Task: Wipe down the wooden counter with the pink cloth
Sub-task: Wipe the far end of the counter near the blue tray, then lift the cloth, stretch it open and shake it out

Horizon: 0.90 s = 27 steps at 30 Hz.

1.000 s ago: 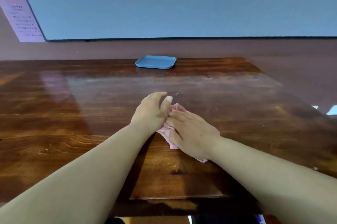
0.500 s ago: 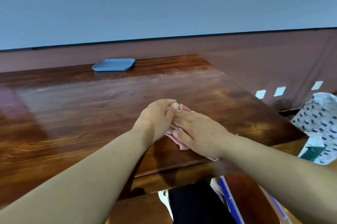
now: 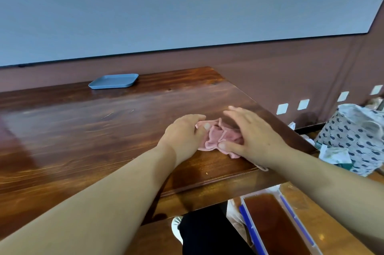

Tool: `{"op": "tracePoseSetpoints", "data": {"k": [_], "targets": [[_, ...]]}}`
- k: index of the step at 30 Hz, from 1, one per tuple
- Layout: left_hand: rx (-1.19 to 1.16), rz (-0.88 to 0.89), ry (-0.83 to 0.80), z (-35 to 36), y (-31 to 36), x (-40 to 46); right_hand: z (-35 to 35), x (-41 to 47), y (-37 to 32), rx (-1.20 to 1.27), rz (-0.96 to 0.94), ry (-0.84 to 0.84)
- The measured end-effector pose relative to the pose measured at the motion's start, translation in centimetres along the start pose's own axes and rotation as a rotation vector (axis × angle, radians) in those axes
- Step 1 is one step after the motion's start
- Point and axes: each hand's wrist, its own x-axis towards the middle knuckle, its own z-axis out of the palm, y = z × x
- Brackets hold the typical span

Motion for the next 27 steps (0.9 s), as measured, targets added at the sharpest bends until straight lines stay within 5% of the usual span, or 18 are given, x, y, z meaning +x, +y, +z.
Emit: {"op": "tracePoseSetpoints", "data": {"k": [7, 17, 22, 27], "targets": [[-0.029, -0.011, -0.012, 0.5, 1.1, 0.4, -1.6, -0.1, 0.9, 0.008, -0.017, -0.037], [-0.332, 0.035, -0.248, -4.3, 3.1, 1.8, -6.6, 5.2, -2.5, 0.660, 0.057, 0.027], [-0.426, 0.064, -0.120, -9.2, 4.4, 3.0, -11.3, 10.4, -7.6, 0.676, -0.084, 0.071], [-0.389, -0.007, -0.065, -13.0, 2.5, 3.5, -17.4, 15.7, -9.6, 0.717, -0.105, 0.309]]}}
